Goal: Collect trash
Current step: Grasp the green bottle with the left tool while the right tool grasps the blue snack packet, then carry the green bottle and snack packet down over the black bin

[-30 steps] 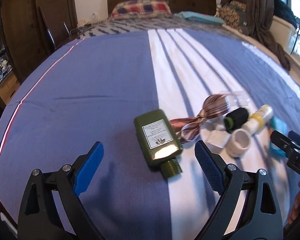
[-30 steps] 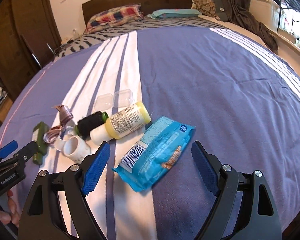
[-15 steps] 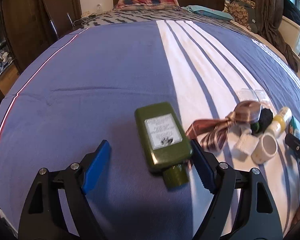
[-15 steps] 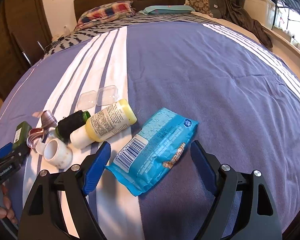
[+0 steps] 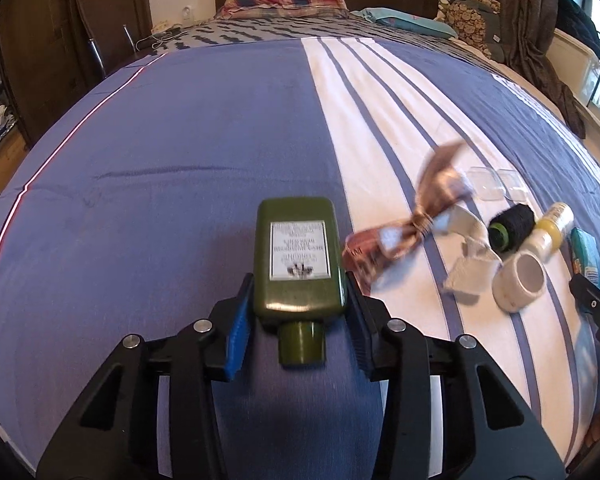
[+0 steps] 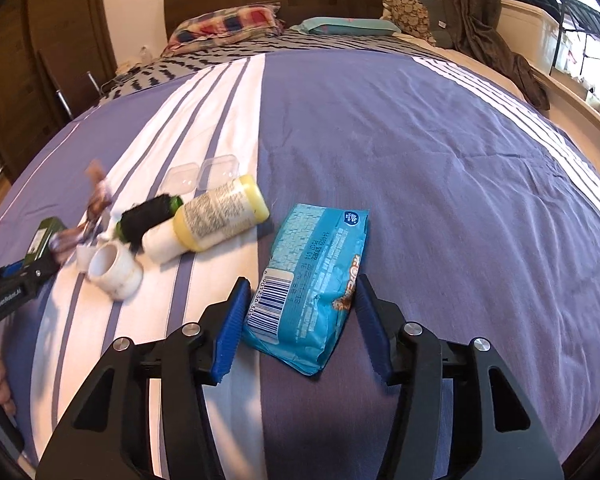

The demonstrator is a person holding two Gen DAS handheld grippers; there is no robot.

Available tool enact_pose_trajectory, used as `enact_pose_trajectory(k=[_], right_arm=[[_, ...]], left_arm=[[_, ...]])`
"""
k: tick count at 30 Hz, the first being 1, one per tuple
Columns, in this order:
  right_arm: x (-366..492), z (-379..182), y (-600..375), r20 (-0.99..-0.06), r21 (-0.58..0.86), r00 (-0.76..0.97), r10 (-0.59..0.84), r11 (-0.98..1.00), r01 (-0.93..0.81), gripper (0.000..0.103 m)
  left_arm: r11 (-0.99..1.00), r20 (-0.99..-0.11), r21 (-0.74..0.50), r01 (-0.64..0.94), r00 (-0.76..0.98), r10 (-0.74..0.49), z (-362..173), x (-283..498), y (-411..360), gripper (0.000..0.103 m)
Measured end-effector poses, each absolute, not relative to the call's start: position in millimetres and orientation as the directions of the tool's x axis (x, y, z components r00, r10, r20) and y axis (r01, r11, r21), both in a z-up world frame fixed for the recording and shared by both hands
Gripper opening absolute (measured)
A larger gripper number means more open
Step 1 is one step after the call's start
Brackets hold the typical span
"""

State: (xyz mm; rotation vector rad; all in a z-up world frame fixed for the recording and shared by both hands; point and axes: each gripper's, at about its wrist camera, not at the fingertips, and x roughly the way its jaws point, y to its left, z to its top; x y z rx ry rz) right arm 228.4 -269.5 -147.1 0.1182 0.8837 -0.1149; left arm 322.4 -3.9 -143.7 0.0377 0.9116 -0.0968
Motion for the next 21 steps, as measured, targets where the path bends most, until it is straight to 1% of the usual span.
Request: enact_pose_trajectory(k=[4, 9, 19, 20, 21], right_arm=[[219, -146, -270, -0.774, 0.061, 0.632, -0.04, 0.989, 0.138, 0.053], [205, -144, -266, -0.768, 0.053, 0.639, -0.032, 0.992, 0.113, 0.049], [154, -136, -255, -0.756, 0.044, 0.655, 0.005, 0.998, 0.043, 0.045], [149, -136, -254, -0.755, 0.047, 0.655, 0.011, 0.998, 0.037, 0.04], [143, -136, -253, -0.755, 0.051, 0.656, 0.02, 0.998, 0.029, 0.039]], left_arm=[[0.994, -0.787, -0.025, 0.107, 0.61, -0.085, -142, 315, 0, 0.04], [0.992, -0.782, -0.026, 0.127, 0.616, -0.099, -142, 299, 2, 0.039], [0.987, -0.761, -0.009, 0.159, 0.64, -0.11, -140, 224, 1, 0.039], [0.986, -0.759, -0.008, 0.164, 0.642, -0.113, -140, 214, 0, 0.039], [0.985, -0.757, -0.009, 0.17, 0.643, -0.118, -140, 203, -2, 0.039]])
